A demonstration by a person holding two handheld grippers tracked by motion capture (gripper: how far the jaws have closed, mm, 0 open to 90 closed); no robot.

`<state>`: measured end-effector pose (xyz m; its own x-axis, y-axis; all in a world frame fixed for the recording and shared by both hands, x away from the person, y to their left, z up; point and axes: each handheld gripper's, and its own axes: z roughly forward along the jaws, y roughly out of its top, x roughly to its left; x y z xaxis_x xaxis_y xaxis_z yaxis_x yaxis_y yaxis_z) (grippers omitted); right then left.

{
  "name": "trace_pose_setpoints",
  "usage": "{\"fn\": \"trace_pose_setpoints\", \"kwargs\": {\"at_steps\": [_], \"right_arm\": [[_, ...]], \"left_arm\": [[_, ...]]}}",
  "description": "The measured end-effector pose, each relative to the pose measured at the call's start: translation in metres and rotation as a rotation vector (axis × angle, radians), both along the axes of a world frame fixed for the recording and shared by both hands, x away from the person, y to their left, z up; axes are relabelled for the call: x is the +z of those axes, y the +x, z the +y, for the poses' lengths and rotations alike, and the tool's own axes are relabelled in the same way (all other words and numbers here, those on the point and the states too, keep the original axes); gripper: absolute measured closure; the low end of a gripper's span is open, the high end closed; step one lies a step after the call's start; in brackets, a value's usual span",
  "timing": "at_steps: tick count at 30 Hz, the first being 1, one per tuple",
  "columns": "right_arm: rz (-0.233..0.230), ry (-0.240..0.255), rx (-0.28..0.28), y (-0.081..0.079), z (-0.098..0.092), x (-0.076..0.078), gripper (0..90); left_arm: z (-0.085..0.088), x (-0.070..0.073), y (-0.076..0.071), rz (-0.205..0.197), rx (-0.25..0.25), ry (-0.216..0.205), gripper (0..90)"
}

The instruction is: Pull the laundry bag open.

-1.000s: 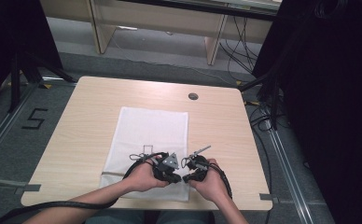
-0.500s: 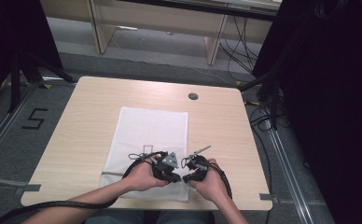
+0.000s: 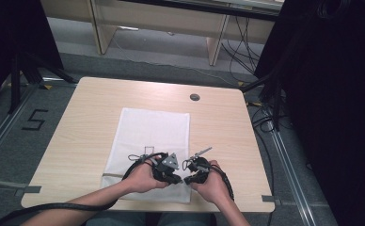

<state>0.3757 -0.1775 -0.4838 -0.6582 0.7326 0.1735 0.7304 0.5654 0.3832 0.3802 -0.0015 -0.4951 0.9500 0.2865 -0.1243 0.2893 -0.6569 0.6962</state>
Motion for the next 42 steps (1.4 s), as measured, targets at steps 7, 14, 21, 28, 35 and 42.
{"fn": "trace_pose_setpoints", "kwargs": {"at_steps": [7, 14, 21, 28, 35, 42], "right_arm": [[-0.009, -0.014, 0.013, -0.0001, 0.0011, 0.0003, 90.0], [0.004, -0.017, -0.005, -0.0020, 0.0023, 0.0013, 90.0], [-0.008, -0.029, 0.010, -0.0010, 0.0030, 0.0009, 90.0], [0.001, -0.031, -0.006, -0.0021, 0.0035, 0.0015, 90.0], [0.002, -0.022, 0.003, -0.0013, 0.0030, 0.0009, 90.0], [0.000, -0.023, 0.005, -0.0014, 0.0029, 0.0009, 90.0]], "left_arm": [[0.0028, 0.0009, -0.0006, 0.001, 0.005, -0.009, 87.3], [0.0038, 0.0019, -0.0007, -0.009, -0.002, -0.010, 87.3], [0.0036, 0.0023, -0.0016, 0.000, 0.006, -0.010, 87.3], [0.0051, 0.0046, -0.0016, -0.006, -0.002, -0.003, 87.3], [0.0070, 0.0047, -0.0022, 0.000, 0.005, -0.009, 87.3], [0.0082, 0.0065, -0.0015, -0.010, -0.001, -0.012, 87.3]]}}
